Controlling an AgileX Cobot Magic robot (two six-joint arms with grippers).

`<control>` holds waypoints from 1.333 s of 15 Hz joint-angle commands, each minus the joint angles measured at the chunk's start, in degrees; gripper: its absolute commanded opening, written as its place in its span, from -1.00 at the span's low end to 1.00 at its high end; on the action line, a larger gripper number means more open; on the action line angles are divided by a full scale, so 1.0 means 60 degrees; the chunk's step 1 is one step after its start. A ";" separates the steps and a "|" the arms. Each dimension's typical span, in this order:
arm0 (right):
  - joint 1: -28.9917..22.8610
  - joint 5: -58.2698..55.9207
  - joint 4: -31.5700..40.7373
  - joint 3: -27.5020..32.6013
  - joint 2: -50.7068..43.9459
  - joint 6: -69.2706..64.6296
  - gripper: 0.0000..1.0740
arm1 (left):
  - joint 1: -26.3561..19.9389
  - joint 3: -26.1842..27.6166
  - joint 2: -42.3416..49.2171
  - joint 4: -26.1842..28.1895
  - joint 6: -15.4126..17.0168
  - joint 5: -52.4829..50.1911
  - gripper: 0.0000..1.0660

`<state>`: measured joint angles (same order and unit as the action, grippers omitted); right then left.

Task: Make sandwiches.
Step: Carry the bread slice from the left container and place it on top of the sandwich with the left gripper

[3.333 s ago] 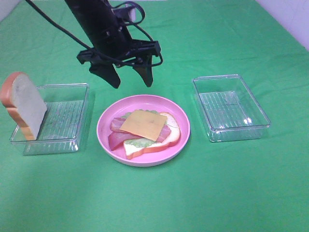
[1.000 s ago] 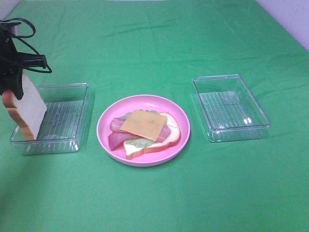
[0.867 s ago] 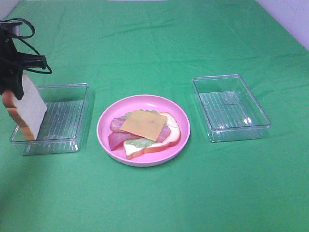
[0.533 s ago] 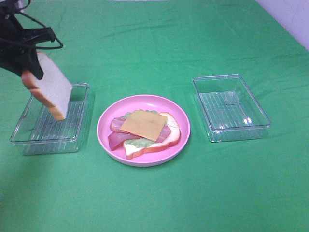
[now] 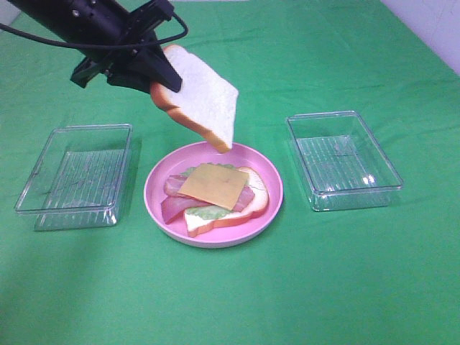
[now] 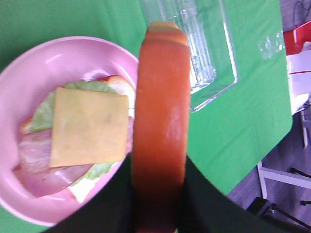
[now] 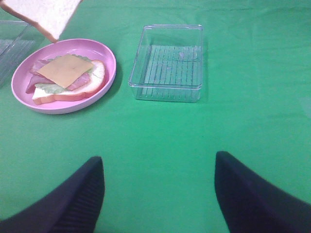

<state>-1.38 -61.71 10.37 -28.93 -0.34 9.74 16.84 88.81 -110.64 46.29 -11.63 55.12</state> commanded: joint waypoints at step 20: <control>-0.0010 0.0105 0.0019 0.0000 -0.0143 0.0115 0.16 | 0.0745 -0.0048 -0.2044 -0.0544 0.2359 -0.0143 -1.00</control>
<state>-1.38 -61.71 10.37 -28.93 -0.34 9.74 21.08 88.69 -122.78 44.06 2.12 53.00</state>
